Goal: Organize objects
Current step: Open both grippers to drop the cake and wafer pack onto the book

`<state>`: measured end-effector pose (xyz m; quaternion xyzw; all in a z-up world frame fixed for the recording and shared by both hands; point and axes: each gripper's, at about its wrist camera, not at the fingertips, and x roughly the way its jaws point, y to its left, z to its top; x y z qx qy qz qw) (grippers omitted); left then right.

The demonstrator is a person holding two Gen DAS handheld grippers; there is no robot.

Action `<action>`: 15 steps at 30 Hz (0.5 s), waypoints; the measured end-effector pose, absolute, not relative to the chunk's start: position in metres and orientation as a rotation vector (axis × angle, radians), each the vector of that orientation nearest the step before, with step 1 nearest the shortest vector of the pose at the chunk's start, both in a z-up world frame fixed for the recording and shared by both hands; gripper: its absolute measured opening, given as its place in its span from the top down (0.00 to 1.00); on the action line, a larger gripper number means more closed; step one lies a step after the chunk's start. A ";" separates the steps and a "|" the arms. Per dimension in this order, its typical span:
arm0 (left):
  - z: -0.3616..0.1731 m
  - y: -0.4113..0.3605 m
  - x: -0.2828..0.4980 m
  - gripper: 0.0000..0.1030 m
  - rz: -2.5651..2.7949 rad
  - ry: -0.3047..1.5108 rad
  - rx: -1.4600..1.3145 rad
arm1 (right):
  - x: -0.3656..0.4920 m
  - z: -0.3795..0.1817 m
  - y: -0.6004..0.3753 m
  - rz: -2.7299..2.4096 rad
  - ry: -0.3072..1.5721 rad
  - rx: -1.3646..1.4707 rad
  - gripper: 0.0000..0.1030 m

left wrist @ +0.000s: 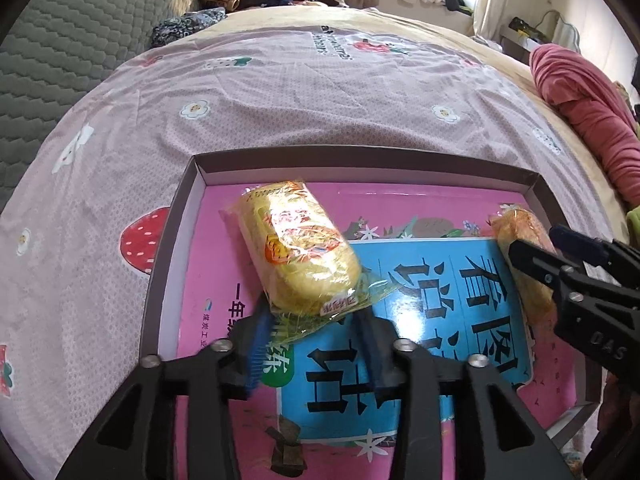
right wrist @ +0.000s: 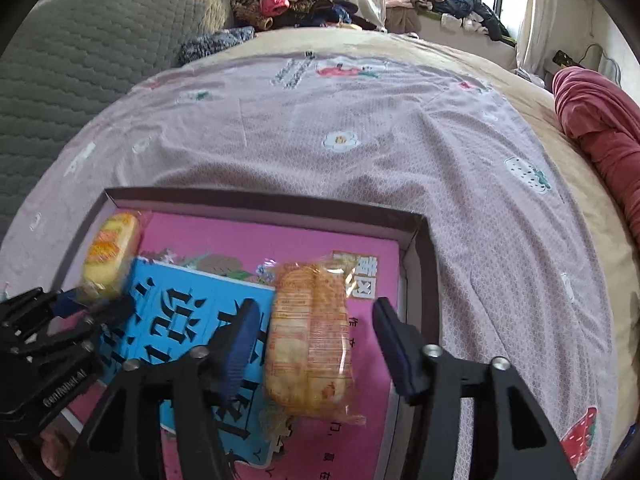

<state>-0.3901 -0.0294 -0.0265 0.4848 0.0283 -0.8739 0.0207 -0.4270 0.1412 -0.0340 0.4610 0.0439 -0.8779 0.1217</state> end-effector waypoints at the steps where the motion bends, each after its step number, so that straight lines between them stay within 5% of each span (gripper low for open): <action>1: -0.026 -0.029 -0.389 0.51 -2.712 0.089 1.498 | -0.425 -0.031 0.142 -2.565 0.124 1.332 0.42; 15: -0.008 -0.030 -0.380 0.25 -2.718 0.070 1.433 | -0.416 -0.018 0.147 -2.605 0.131 1.289 0.25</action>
